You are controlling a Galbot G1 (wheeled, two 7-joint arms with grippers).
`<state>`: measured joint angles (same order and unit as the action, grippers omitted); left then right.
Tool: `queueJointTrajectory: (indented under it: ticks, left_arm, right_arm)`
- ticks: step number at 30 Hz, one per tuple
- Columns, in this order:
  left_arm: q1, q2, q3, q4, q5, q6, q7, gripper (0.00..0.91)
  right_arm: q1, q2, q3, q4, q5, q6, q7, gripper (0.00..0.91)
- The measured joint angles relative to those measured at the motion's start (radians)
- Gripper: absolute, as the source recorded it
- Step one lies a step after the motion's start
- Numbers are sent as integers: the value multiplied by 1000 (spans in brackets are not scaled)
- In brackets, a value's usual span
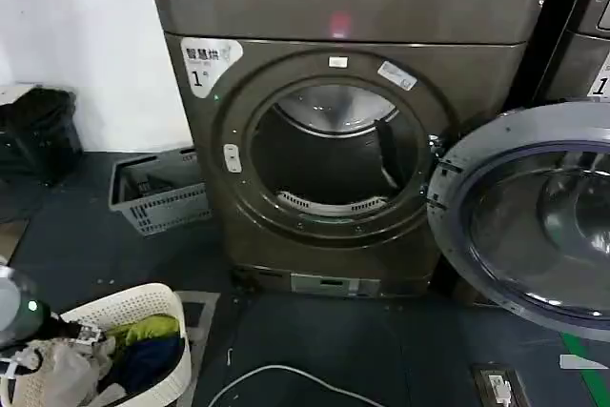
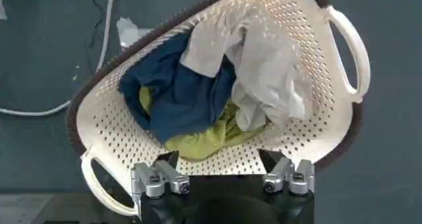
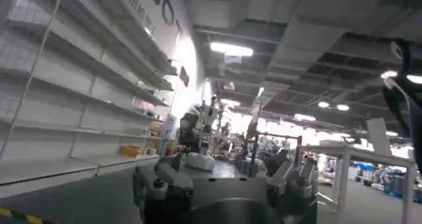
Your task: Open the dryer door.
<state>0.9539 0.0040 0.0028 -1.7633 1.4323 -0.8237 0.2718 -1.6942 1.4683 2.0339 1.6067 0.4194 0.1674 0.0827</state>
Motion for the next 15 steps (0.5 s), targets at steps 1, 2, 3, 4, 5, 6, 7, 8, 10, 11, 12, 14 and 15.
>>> queueJointTrajectory:
  ticks: [1,2,3,4,5,6,7,8,10,11,12,14,15]
  left_arm:
    - [0,1,0,0,-5,0,1,907]
    - [-1,2,0,0,-8,0,3,907]
    - [-1,3,0,0,-10,0,3,907]
    - [-2,4,-1,1,-10,0,4,907]
    - [-2,4,-1,1,-11,0,4,907]
    - [-1,4,-1,2,-11,0,4,907]
    - [-1,4,-1,3,-11,1,5,907]
    - [0,4,-1,4,-11,0,5,907]
    - [1,4,-1,6,-10,1,6,907]
    - [3,4,0,6,-9,0,7,907]
    - [3,3,0,7,-9,0,8,907]
    - [4,3,0,7,-8,0,8,907]
    - [4,3,0,7,-6,0,9,907]
  right_arm:
    - [0,0,4,-1,-1,-2,2,907]
    - [-1,0,7,-2,-2,-7,8,907]
    - [0,0,11,-3,-3,-15,21,907]
    - [1,-1,15,-3,-9,-26,33,907]
    - [4,-2,19,-6,-21,-48,53,907]
    - [5,-4,25,-8,-21,-67,67,907]
    - [4,-6,32,-10,-14,-87,82,907]
    - [1,-7,42,-15,-5,-103,96,907]
    - [-8,-6,63,-22,6,-115,110,907]
    - [-10,-4,72,-25,6,-116,114,907]
    - [-11,-2,79,-28,7,-117,116,907]
    - [-13,3,88,-34,8,-118,121,907]
    - [-13,5,91,-35,8,-118,125,907]
